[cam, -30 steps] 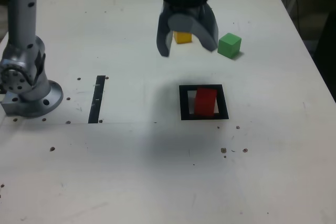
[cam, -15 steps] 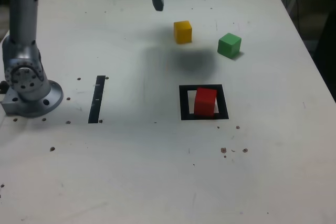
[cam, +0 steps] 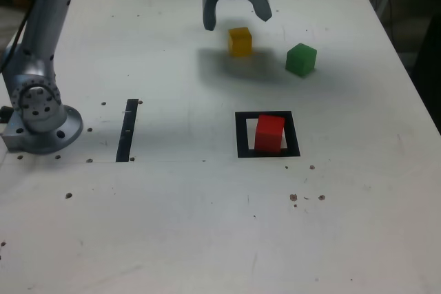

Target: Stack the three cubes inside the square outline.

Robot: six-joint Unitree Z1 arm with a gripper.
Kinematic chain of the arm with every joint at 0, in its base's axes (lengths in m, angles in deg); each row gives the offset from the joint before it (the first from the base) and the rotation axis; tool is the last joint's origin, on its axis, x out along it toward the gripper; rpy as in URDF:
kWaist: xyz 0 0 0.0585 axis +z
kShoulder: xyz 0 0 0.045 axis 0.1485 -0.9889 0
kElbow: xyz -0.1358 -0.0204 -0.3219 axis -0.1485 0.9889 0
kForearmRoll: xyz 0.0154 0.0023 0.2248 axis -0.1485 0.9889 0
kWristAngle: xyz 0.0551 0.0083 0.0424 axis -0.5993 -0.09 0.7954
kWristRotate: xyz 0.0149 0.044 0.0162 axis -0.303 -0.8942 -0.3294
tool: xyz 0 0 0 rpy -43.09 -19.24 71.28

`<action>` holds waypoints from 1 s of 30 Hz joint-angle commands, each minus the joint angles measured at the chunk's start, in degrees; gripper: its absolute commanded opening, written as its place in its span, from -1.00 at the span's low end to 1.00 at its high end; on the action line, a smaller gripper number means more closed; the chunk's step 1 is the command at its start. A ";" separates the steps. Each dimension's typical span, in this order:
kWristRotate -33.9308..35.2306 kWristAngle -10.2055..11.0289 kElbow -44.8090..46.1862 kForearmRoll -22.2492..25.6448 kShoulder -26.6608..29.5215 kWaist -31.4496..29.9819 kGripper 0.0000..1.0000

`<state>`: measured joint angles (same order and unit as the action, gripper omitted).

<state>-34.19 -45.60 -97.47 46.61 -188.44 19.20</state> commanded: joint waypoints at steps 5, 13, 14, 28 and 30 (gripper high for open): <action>-0.38 0.10 0.19 -1.89 -3.21 0.28 0.98; -0.95 0.46 -0.57 -2.81 -5.59 0.39 0.75; -1.03 0.44 -0.68 -2.90 -5.75 0.39 0.69; -1.13 -0.47 -0.15 -4.56 -8.03 1.01 0.16; -1.16 -0.51 -0.16 -4.89 -8.21 1.03 0.05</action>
<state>-35.22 -46.04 -97.78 42.01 -196.18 20.13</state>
